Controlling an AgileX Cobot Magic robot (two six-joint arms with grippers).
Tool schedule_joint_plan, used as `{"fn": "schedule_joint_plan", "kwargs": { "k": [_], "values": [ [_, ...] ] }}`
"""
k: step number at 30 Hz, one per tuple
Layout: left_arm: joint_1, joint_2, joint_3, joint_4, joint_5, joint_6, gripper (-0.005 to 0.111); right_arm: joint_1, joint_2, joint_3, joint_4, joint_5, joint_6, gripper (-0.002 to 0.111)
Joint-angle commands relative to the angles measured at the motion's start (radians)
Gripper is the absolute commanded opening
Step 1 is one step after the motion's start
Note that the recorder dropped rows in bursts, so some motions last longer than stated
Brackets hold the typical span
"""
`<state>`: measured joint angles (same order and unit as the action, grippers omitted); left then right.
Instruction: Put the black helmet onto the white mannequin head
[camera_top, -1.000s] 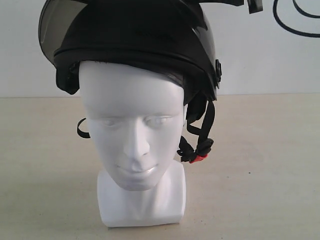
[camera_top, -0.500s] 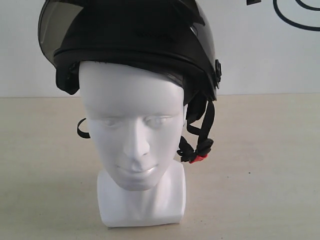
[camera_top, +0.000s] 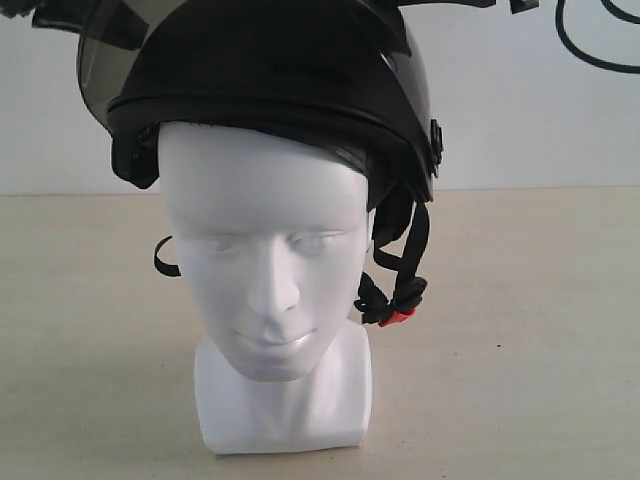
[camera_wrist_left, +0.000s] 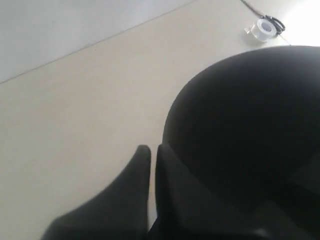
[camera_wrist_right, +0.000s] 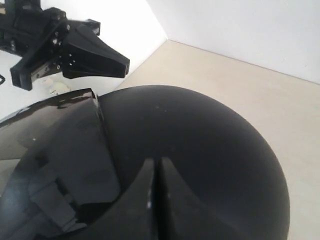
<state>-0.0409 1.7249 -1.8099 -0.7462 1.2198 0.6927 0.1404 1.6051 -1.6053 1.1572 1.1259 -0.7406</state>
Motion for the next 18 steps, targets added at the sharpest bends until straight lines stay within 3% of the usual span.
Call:
{"fn": "schedule_joint_plan", "kwargs": {
  "k": [1,7,18],
  "values": [
    [0.002,0.005,0.058,-0.034,0.001,0.083,0.004,-0.004,-0.008,-0.001,-0.017,-0.022,-0.012,0.0],
    [0.002,0.016,0.06,-0.139,0.001,0.132,0.004,-0.004,-0.008,-0.001,-0.019,-0.016,-0.006,0.0],
    [-0.029,0.014,0.064,-0.154,0.001,0.124,0.004,-0.004,-0.008,-0.001,-0.042,-0.047,-0.009,0.0]
  ]
}}
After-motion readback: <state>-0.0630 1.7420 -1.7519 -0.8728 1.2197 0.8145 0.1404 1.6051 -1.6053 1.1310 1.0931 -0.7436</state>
